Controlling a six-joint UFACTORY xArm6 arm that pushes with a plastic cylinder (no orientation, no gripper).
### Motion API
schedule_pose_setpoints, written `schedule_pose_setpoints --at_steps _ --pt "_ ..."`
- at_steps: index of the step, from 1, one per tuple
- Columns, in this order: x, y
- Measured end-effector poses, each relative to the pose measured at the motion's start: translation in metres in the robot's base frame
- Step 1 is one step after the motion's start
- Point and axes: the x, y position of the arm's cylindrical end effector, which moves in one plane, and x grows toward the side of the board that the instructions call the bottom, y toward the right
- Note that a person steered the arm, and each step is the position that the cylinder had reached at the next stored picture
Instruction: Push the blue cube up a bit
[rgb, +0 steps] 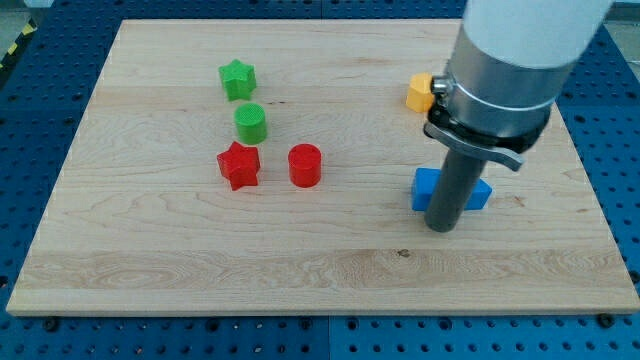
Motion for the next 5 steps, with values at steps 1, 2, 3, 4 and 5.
schedule_pose_setpoints --at_steps 1,2,3,4,5 --pt "-0.007 -0.013" --pt "-0.008 -0.019" --pt "-0.008 -0.023" --pt "-0.008 -0.005" --pt "-0.006 0.025"
